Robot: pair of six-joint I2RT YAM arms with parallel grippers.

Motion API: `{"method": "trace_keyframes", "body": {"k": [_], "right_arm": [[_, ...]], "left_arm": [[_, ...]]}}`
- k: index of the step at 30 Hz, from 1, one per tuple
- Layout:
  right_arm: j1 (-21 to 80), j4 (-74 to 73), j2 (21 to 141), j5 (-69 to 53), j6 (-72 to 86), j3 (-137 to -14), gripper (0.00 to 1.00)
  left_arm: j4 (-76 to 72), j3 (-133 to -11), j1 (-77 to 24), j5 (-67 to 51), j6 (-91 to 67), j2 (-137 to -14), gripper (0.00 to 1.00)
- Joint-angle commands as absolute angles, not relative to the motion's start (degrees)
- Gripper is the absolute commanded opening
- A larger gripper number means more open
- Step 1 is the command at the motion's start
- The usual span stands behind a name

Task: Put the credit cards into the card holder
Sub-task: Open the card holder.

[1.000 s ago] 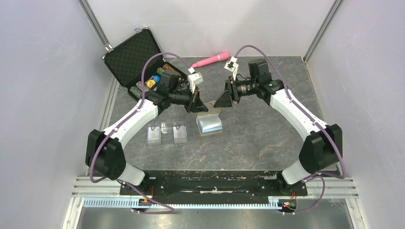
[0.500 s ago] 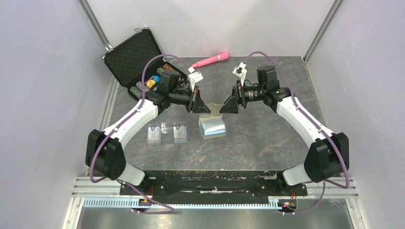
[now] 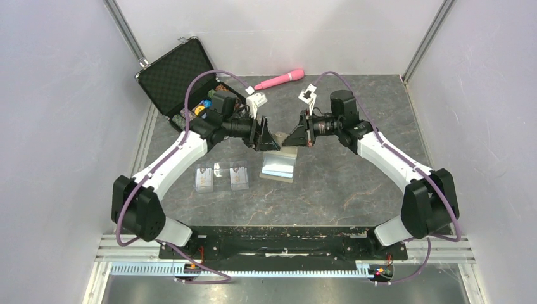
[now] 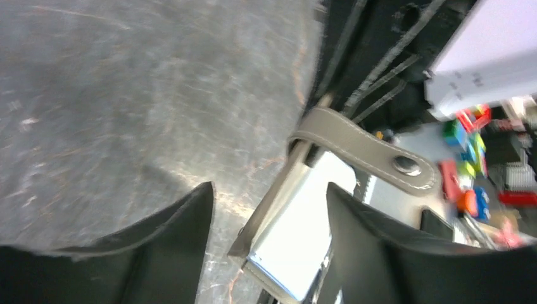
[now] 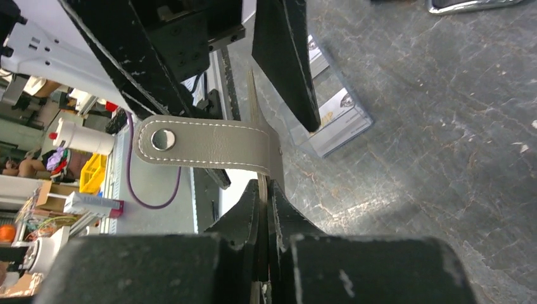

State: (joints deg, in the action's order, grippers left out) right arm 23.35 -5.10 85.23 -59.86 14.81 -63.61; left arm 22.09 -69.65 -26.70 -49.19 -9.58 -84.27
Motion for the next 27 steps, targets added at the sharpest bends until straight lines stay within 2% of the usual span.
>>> {"method": "trace_keyframes", "body": {"k": [1, 2, 5, 7, 12, 16, 21, 27], "right_arm": [[22.78, 0.75, 84.08, -56.67, 17.36, -63.74, 0.00], [22.65, 0.50, 83.46, -55.56, 16.85, -63.47, 0.00], [22.24, 0.09, 81.72, -52.68, 14.68, -62.55, 0.00], [22.06, -1.86, 80.64, -51.19, 13.38, -61.98, 0.00], [22.00, -3.59, 79.73, -50.10, 10.96, -61.57, 0.00], [21.97, -3.60, 79.62, -49.92, 10.90, -61.35, 0.00], [21.98, -3.60, 79.76, -49.83, 11.28, -61.35, 0.00], [21.97, -3.69, 79.46, -49.57, 11.40, -60.87, 0.00]], "left_arm": [[27.61, -72.25, -26.50, -30.44, -4.71, -77.24, 0.92], [26.73, -71.30, -26.46, -26.75, -5.65, -75.59, 1.00], [23.91, -68.75, -25.94, -19.97, -9.56, -72.30, 1.00], [23.59, -68.12, -25.38, -19.40, -12.94, -71.75, 1.00], [25.57, -68.24, -24.53, -29.56, -21.37, -74.57, 1.00], [17.85, -63.45, -24.76, -40.20, -28.92, -76.38, 0.98], [10.46, -58.65, -26.12, -43.97, -33.47, -78.01, 0.68], [10.55, -58.34, -26.62, -43.18, -33.02, -78.63, 0.55]]}}
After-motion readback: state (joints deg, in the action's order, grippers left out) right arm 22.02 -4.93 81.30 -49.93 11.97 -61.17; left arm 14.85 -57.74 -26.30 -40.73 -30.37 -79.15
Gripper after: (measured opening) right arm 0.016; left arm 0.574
